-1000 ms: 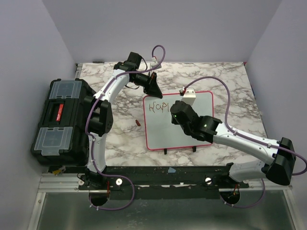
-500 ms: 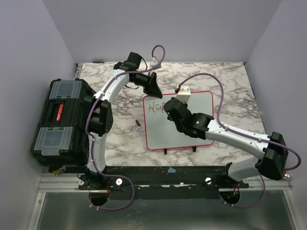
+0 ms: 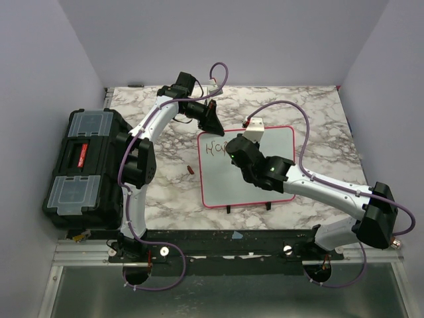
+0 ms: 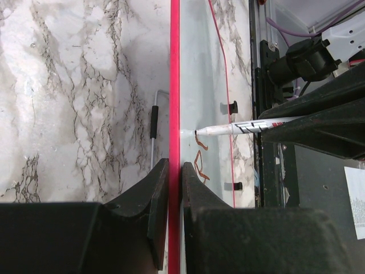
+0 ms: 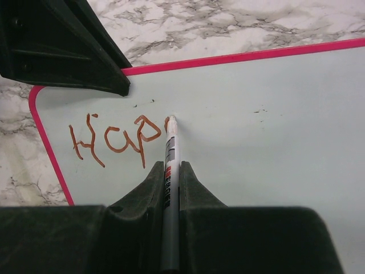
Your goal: Write a sentence on the whiteboard
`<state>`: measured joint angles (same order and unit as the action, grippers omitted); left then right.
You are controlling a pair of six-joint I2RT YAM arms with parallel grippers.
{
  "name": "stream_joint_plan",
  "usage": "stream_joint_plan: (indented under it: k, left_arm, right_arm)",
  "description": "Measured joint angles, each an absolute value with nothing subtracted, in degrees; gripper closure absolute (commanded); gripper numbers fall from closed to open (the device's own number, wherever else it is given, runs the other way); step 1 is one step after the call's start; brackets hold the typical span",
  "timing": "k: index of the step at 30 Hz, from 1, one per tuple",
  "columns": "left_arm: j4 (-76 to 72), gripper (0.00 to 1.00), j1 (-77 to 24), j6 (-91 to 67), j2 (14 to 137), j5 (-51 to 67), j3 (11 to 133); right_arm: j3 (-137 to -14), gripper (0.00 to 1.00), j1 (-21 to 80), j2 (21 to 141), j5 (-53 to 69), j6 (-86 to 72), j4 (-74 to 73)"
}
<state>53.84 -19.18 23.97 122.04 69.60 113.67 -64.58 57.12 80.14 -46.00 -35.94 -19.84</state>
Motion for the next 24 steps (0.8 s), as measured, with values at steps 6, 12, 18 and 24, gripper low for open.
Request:
stream_joint_plan:
  k: [6, 12, 18, 24]
  left_arm:
    - [53.8, 1.0, -19.2, 24.0, 122.0, 69.6, 113.7]
    - [53.8, 1.0, -19.2, 23.9, 122.0, 69.6, 113.7]
    - [53.8, 1.0, -19.2, 24.0, 122.0, 69.6, 113.7]
    - [53.8, 1.0, -19.2, 23.9, 122.0, 69.6, 113.7]
  right_arm:
    - [-64.1, 0.99, 57.0, 79.6, -45.9, -36.3, -20.1]
    - [-62.3, 0.99, 56.9, 77.6, -45.4, -37.7, -21.8]
    - [-61.7, 0.99, 56.9, 77.1, -43.4, -38.3, -22.1]
    - [-61.5, 0.99, 56.9, 77.1, -40.8, -38.4, -21.1]
